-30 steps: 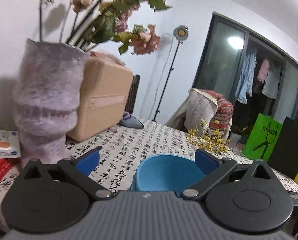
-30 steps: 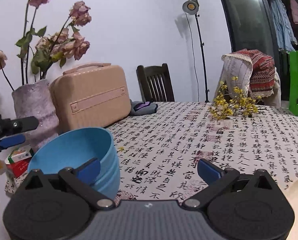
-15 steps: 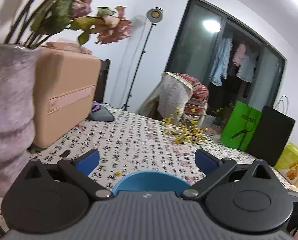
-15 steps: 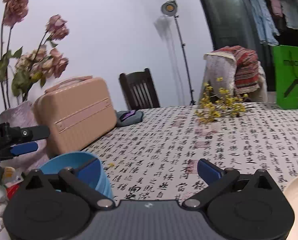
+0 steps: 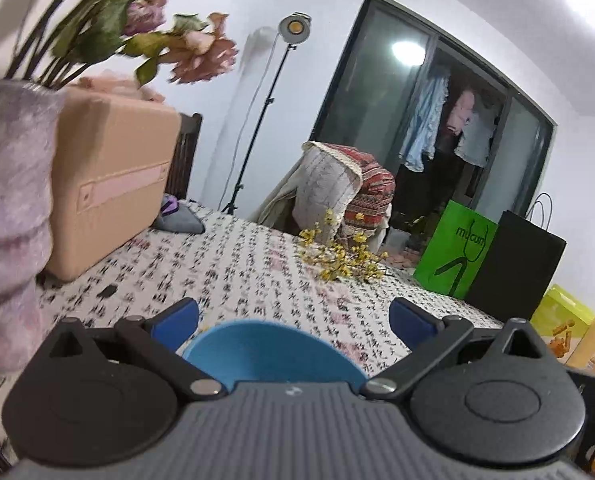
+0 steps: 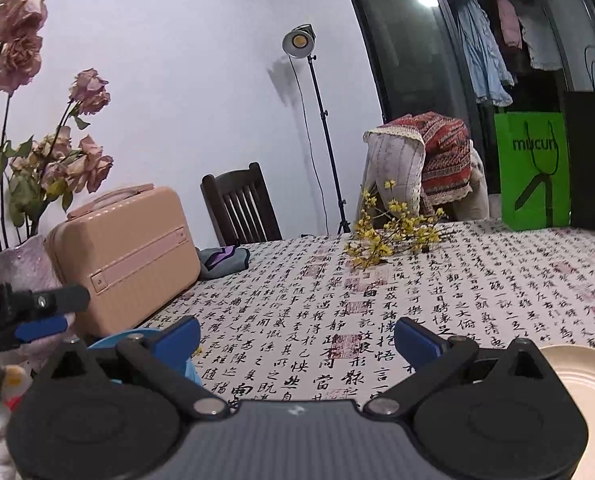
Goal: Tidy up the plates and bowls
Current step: 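Lower both open grippers around the rim of the stacked blue bowls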
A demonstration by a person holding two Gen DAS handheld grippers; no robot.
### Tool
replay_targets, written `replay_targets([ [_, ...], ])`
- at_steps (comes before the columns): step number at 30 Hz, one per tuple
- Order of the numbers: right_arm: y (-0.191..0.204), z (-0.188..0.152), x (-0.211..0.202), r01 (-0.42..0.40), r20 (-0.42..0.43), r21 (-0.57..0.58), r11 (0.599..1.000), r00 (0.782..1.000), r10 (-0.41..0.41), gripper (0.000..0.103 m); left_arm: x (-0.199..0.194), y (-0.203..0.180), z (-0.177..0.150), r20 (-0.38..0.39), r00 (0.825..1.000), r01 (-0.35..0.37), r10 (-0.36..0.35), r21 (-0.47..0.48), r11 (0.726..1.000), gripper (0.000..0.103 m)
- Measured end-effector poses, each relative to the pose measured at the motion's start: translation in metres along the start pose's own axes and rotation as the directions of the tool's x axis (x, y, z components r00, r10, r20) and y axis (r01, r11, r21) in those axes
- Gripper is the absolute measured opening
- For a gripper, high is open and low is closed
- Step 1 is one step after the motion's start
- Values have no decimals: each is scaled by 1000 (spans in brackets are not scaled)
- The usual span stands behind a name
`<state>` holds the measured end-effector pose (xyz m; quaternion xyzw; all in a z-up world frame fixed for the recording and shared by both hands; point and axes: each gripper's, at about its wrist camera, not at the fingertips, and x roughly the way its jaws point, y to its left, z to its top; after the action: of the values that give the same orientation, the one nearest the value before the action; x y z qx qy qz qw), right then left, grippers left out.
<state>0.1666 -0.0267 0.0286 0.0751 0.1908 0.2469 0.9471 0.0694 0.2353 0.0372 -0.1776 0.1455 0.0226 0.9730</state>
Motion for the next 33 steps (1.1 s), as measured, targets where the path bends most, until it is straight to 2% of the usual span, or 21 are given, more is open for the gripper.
replay_targets([
  [9, 25, -3, -2, -24, -13, -27, 999, 1000, 24, 103, -18, 5, -15, -8, 999, -31, 31, -31, 999, 103],
  [18, 29, -4, 10, -35, -62, 24, 999, 997, 37, 103, -18, 5, -13, -26, 999, -47, 46, -32, 998, 103],
  [24, 27, 2, 21, -39, -103, 37, 999, 994, 42, 103, -9, 11, -9, -29, 998, -62, 60, -77, 995, 103],
  [33, 12, -2, 40, -50, -190, 124, 991, 979, 73, 103, 14, 28, -2, -104, 991, -89, 79, -96, 991, 103],
])
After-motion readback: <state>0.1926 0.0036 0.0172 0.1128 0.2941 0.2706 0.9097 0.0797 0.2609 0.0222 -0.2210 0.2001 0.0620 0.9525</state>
